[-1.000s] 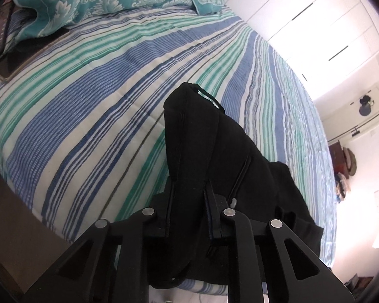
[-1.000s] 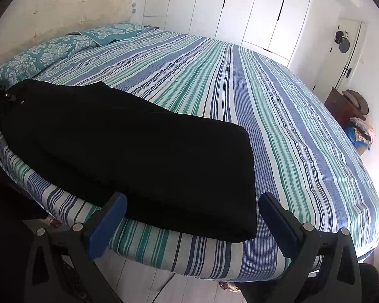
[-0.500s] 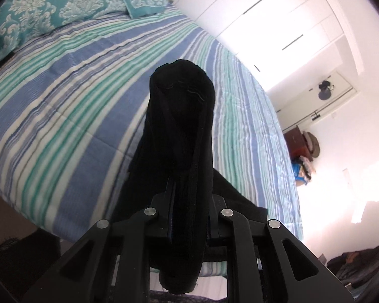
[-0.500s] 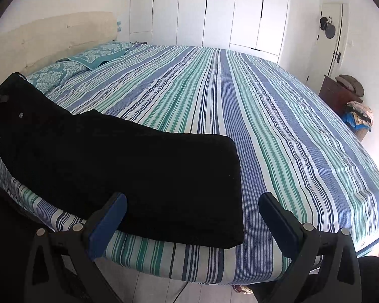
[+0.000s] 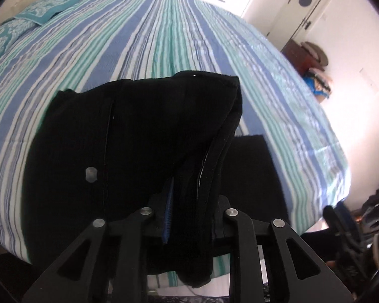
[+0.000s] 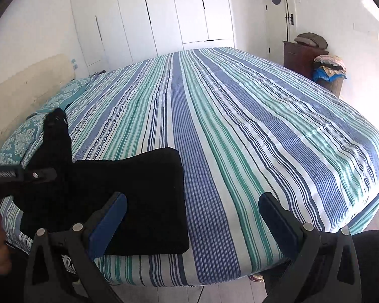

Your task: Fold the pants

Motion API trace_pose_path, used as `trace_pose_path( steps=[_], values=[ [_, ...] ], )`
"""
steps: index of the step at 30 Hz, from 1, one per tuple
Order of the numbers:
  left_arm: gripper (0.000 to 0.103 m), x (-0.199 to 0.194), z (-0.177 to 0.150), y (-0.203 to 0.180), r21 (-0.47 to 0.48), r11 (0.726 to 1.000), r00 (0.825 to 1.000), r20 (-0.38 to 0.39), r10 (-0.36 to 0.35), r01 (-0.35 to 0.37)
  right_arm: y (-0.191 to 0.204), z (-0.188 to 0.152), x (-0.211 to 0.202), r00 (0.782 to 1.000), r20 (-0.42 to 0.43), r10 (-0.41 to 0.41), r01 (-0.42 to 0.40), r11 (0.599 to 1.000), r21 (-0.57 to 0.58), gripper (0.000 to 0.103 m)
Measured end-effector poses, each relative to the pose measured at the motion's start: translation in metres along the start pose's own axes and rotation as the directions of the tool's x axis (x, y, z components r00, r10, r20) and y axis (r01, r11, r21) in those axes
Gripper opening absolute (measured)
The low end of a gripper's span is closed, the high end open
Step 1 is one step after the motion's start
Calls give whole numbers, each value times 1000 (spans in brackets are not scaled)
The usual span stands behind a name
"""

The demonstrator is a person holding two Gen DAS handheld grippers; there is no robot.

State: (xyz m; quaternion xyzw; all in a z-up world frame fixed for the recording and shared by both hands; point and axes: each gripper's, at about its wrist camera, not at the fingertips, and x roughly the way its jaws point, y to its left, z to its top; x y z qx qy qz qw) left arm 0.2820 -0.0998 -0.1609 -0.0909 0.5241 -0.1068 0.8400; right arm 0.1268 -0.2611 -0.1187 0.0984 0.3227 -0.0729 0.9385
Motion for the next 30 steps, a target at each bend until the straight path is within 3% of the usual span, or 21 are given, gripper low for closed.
trace_pose_path(
  steps=[2,4,5,7,9,11,13,15,17,18,20,22,23,25,27,28,29,30],
  values=[
    [35,13,-9,-11,53,998,1000,-10,-14,15,-15,2,-5,998,23,65,-66,994,88,103],
    [51,-8,-13,-14,72,994,996,11,-85,84,-32,4,-10,983,68,168,-178,964,198,103],
    [55,-24,-15,-9,63,987,988,25,-152,150,-40,3,-12,969,95,227,-244,937,248,103],
    [76,-60,-18,6,52,980,975,101,-196,192,-50,3,-8,934,122,337,-358,877,321,103],
    [86,-89,-23,38,36,992,971,201,-129,124,-47,3,4,893,105,438,-446,826,344,103],
    [86,-106,-30,78,-25,1000,964,266,-10,17,-27,3,19,864,15,503,-482,819,312,103],
    [86,-113,-40,115,-104,992,949,298,103,-75,4,1,33,833,-106,543,-510,828,231,103],
    [85,-113,-55,149,-165,972,924,317,214,-168,37,-1,43,781,-209,589,-565,808,167,103],
    [84,-106,-70,175,-210,948,912,286,292,-238,68,-2,52,764,-301,571,-575,814,82,98],
    [82,-101,-72,185,-241,939,919,250,304,-245,82,-2,56,767,-340,544,-570,821,28,89],
    [78,-96,-73,198,-316,927,933,226,281,-203,106,-7,68,787,-418,454,-523,850,-61,81],
    [78,-99,-74,205,-345,917,919,258,298,-200,119,-7,90,791,-486,371,-461,884,-76,81],
    [78,-100,-74,208,-350,911,911,262,320,-219,120,-7,102,781,-513,357,-444,894,-54,81],
    [78,-99,-74,213,-367,905,913,251,321,-217,123,-9,121,747,-567,347,-426,905,-7,82],
    [78,-96,-71,219,-397,897,920,244,307,-194,131,-8,126,744,-585,322,-418,908,-32,82],
    [78,-94,-71,223,-408,893,921,241,306,-189,137,-7,127,737,-597,318,-435,898,-59,77],
    [78,-93,-72,224,-418,889,922,238,306,-187,145,-7,125,734,-606,307,-450,888,-95,48],
    [78,-93,-73,228,-425,886,922,236,307,-187,150,-5,124,752,-601,271,-436,888,-145,32]
  ],
)
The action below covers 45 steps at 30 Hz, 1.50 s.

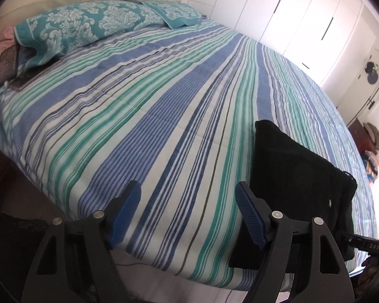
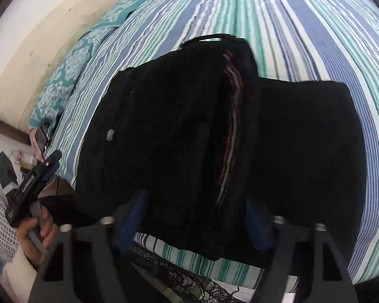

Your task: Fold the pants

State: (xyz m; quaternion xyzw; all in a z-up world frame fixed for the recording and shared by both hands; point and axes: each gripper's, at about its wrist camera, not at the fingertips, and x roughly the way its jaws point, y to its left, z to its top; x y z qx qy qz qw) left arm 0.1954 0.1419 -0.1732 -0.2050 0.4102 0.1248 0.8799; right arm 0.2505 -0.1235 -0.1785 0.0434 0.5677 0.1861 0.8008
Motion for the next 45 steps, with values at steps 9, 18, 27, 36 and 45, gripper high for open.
trace_pose_path(
  steps=[9,18,27,36,45],
  values=[
    [78,-4,-1,14,-79,997,1000,3,13,-13,-1,12,-97,935,204,292,-300,954,14,19],
    [78,-5,-5,-8,18,1000,1000,6,6,-6,-73,-17,-127,915,268,303,-346,929,133,19],
    [78,-2,-15,-33,140,990,1000,-12,0,1,-155,-63,-62,974,153,169,-210,926,313,24],
    [83,-26,-35,-108,409,906,992,21,-124,105,-128,-61,-121,937,342,-70,10,984,175,64],
    [92,19,-92,-191,649,738,982,-144,-119,185,-56,-35,-55,976,219,21,7,992,-126,64]
  ],
)
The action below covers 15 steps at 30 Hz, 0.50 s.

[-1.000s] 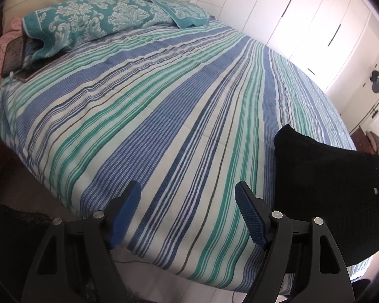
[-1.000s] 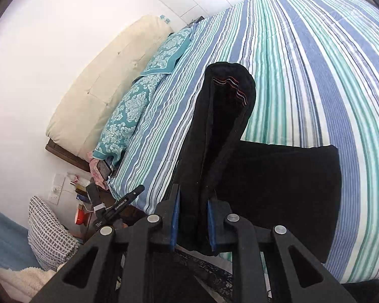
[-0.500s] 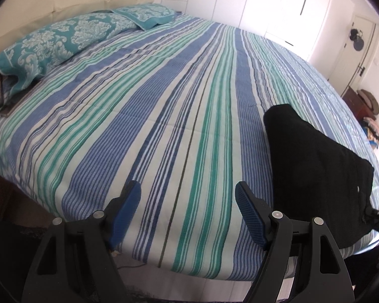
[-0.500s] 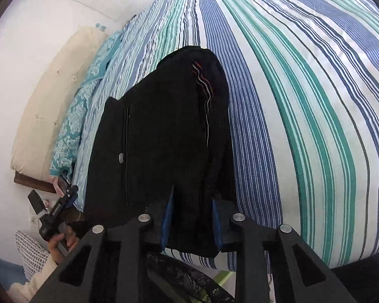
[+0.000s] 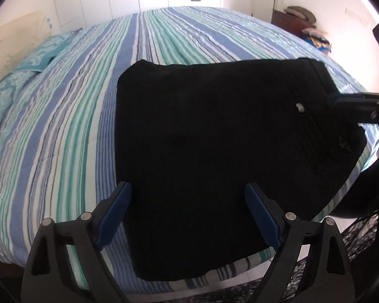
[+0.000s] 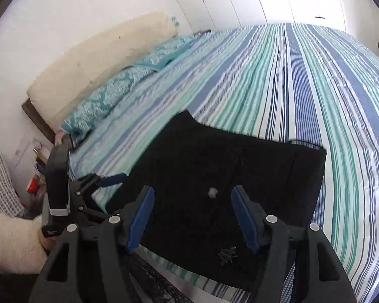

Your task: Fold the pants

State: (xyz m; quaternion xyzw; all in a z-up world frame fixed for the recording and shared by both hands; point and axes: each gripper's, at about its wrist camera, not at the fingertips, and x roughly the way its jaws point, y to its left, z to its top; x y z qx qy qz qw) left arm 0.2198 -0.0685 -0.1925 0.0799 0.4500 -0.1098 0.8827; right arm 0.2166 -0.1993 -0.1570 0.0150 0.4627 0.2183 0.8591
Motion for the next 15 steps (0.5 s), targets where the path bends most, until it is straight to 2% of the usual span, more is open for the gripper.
trace_pose_path(
  steps=[1,3,4,6,10,13,15],
  values=[
    [93,-4,0,3,-4,1000,1000,-3,-22,22,-5,-9,12,999,-35,-23,23,1000,7,61],
    [92,-12,10,14,-35,997,996,-51,-76,74,-4,-13,-2,1000,19,-16,16,1000,-15,59],
    [92,-19,16,21,-57,993,994,-35,-105,103,1,-9,-9,999,32,-10,11,1000,-21,59],
    [93,-26,40,38,-93,987,991,14,-131,131,6,4,-26,995,97,8,-3,998,-57,60],
    [93,10,104,63,-156,973,986,2,-169,167,10,46,-35,982,185,48,-26,993,-117,67],
    [93,64,133,76,-211,972,991,-63,-119,104,-5,68,-8,982,184,34,-16,995,-101,71],
    [94,102,137,84,-254,966,989,-126,-79,44,-33,66,21,994,106,5,-2,1000,-28,71]
  ],
)
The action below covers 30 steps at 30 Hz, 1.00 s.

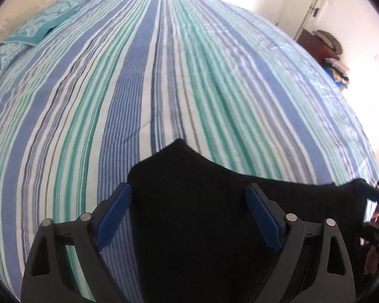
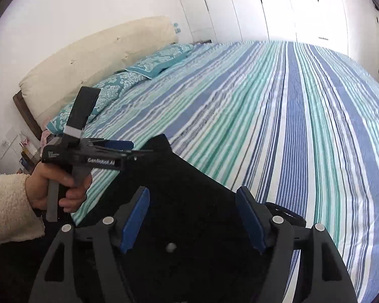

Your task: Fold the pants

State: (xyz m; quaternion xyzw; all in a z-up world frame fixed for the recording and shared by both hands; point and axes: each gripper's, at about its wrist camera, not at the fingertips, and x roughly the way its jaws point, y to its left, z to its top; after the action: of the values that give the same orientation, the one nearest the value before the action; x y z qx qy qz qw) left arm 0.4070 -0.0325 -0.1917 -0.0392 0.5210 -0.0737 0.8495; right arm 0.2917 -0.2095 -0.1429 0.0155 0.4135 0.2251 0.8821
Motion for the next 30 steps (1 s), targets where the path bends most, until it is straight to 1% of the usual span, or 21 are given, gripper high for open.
trace_pose_path(
  steps=[1,2,3,4,6,8,10,12,14,15,17,19,20,21,22,23,25,26,27,28,30],
  values=[
    [94,14,1,6,-31,999,1000,-22,20,-21,-10,-7,9,1000,-9,-13,14,999,29,71],
    [94,25,0,13,-72,997,999,-47,23,-26,-16,-13,10,1000,18,-8,8,999,39,71],
    [96,29,-4,23,-116,993,998,-60,1,-8,-16,-17,7,999,50,-5,3,999,39,71],
    [97,28,-7,29,-143,990,999,-49,-15,8,-16,-19,4,998,62,-10,8,999,40,71],
    [97,21,-10,31,-144,990,999,-27,-20,16,-14,-20,1,997,76,-21,18,999,36,71],
    [96,7,-11,31,-133,991,1000,-12,-2,0,-13,-20,-3,996,78,-35,33,999,32,71],
    [94,-18,-15,25,-103,995,1000,18,13,-12,-4,-19,-19,994,89,-69,67,997,22,71],
    [94,-48,-23,18,-56,998,999,43,-13,16,12,-21,-45,991,121,-57,61,998,-26,71],
    [95,-75,-47,9,-7,999,998,51,-33,33,32,-33,-67,992,121,-30,38,997,-66,75],
    [96,-85,-60,3,19,999,998,50,-36,36,41,-42,-75,994,106,-16,24,997,-70,78],
    [98,-99,-91,-10,71,997,999,36,-31,28,54,-64,-79,998,55,-6,9,998,-56,80],
    [98,-103,-120,-23,126,992,1000,1,8,-8,57,-88,-71,997,-31,-63,63,998,-16,80],
    [97,-105,-132,-27,150,988,999,-9,38,-36,56,-100,-68,993,-58,-99,99,995,-1,80],
    [97,-112,-143,-31,167,984,998,-2,64,-63,57,-107,-71,990,-53,-127,128,992,13,80],
    [97,-121,-150,-34,174,982,997,18,76,-78,60,-108,-80,989,-23,-143,143,989,20,80],
    [97,-130,-154,-38,175,981,996,40,80,-85,65,-108,-91,987,28,-160,159,987,13,80],
    [98,-152,-161,-41,164,982,993,84,81,-94,76,-107,-115,967,130,-219,222,975,-8,90],
    [98,-161,-165,-42,157,983,991,103,83,-99,81,-108,-123,954,166,-248,254,967,-11,102],
    [98,-169,-168,-42,149,983,988,122,91,-109,85,-109,-128,943,190,-273,280,960,-11,103],
    [98,-173,-169,-43,143,983,986,134,98,-117,87,-110,-129,934,195,-298,305,952,-8,103],
    [98,-175,-169,-43,134,983,984,143,110,-130,89,-115,-129,923,177,-343,347,938,7,103]
  ],
)
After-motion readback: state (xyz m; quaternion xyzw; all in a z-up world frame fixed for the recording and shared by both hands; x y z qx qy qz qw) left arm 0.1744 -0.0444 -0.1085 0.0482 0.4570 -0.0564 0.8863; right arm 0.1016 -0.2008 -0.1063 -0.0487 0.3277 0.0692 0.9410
